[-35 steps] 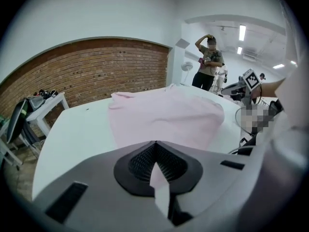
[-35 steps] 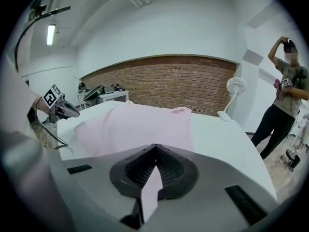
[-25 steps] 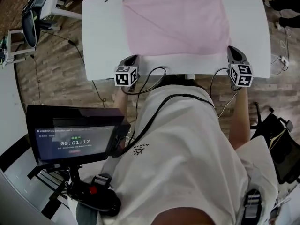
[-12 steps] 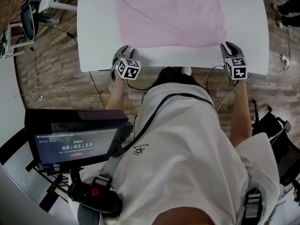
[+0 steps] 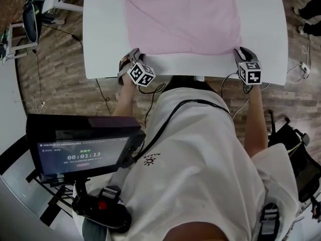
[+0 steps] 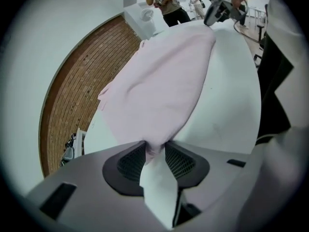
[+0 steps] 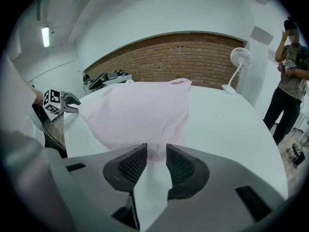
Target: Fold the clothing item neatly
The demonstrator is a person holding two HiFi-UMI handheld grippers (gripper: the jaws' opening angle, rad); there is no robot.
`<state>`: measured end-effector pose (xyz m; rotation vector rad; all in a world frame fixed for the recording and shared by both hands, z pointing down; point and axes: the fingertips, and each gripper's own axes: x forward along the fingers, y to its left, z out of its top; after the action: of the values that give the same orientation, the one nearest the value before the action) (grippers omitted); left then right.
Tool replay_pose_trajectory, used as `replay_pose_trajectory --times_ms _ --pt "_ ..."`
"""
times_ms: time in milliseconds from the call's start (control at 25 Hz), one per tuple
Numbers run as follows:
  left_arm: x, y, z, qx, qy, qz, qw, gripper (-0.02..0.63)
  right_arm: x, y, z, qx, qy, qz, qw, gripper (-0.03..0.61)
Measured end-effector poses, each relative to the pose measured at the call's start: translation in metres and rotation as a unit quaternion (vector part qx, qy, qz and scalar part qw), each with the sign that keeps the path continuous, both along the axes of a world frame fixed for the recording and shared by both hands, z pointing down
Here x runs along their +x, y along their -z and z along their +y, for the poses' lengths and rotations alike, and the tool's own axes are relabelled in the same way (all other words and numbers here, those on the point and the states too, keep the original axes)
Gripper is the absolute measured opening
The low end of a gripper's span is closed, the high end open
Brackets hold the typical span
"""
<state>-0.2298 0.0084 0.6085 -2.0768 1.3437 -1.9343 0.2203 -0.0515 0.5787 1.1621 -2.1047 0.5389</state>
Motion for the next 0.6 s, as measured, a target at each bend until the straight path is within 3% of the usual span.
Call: replay_pose_trajectory --times_ms 120,200,280,400,520,600 --pt "0.004 0.002 -0.002 0.004 -0.031 -0.028 0.9991 0.115 0.005 -0.003 0.0 -0.007 -0.016 -0.004 1.0 0.118" --pt "0.006 0.004 -0.002 0.009 -0.052 -0.043 0.9977 0.044 0.003 -0.008 0.0 -0.013 -0.019 -0.004 1.0 0.115" --pt "0.004 0.007 0.0 0.011 -0.071 -0.053 0.996 0.029 0.002 -0.01 0.0 -0.015 -0.021 0.0 1.0 0.017" --pt "-0.004 0.014 0.007 0.007 -0.116 -0.076 0.9903 0.026 0.009 -0.006 -0.001 -0.009 -0.033 0.002 0.999 0.017" --pt "-0.009 0.02 0.017 -0.025 -0.189 -0.093 0.9772 0.026 0.023 0.008 0.002 0.004 -0.042 -0.001 0.999 0.017" --pt "-0.008 0.017 0.027 -0.065 -0.251 -0.098 0.9609 0.025 0.027 0.015 0.006 0.007 -0.038 0.004 0.999 0.017"
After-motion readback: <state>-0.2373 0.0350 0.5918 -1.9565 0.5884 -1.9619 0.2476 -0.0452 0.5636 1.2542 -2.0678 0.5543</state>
